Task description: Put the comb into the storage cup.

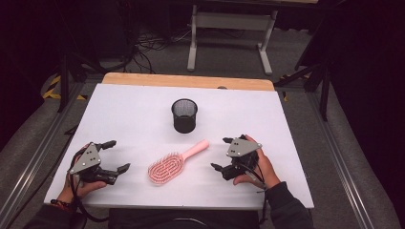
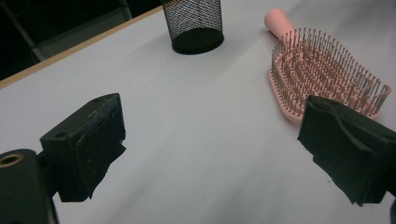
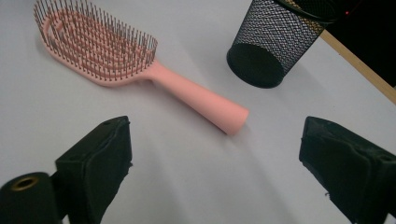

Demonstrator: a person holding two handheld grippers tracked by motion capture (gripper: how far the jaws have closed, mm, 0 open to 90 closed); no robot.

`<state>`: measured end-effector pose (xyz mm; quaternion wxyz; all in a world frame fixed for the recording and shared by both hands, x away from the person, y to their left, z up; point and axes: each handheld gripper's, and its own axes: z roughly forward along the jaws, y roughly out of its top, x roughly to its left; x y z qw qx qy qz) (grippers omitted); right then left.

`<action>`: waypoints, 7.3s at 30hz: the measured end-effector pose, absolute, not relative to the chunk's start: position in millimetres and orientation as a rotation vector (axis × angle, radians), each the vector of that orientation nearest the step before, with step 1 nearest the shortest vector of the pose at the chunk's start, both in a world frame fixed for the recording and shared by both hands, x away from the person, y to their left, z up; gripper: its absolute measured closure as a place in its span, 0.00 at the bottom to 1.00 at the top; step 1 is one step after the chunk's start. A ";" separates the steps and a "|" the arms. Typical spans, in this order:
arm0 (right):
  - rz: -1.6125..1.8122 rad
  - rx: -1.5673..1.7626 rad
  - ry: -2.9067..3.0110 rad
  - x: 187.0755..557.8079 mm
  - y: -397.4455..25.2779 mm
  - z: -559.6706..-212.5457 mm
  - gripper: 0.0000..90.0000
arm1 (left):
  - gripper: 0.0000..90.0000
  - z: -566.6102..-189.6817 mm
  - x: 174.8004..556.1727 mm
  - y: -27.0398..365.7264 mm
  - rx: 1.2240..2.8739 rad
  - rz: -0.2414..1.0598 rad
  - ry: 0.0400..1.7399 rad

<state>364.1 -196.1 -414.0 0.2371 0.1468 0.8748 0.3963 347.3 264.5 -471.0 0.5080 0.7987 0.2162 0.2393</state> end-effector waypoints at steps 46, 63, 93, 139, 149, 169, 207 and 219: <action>0.489 -0.231 2.889 437.5 -75.1 -424.0 0.51 | 0.09 -474.9 346.9 258.9 1.971 0.531 0.478; 0.368 -0.414 2.931 443.5 -58.5 -433.3 0.69 | 0.09 -476.2 347.7 257.9 1.977 0.509 0.470; 0.611 -0.385 2.873 423.8 -73.7 -439.1 0.78 | 0.10 -475.1 350.2 259.7 1.952 0.500 0.501; 1.164 -0.001 2.390 402.9 -111.4 -417.8 0.78 | 0.10 -473.0 350.8 264.4 1.933 0.497 0.521; 1.267 0.094 2.252 396.9 -119.4 -405.7 0.78 | 0.10 -473.9 351.9 265.0 1.932 0.495 0.530; 1.350 0.199 2.087 386.5 -132.1 -391.9 0.78 | 0.11 -474.0 353.2 264.2 1.926 0.497 0.541; 1.393 0.421 1.845 369.1 -165.0 -391.8 0.78 | 0.15 -461.9 361.0 248.9 1.854 0.499 0.579; 1.392 0.466 1.820 370.4 -165.1 -397.0 0.78 | 0.15 -419.6 376.6 208.3 1.706 0.437 0.492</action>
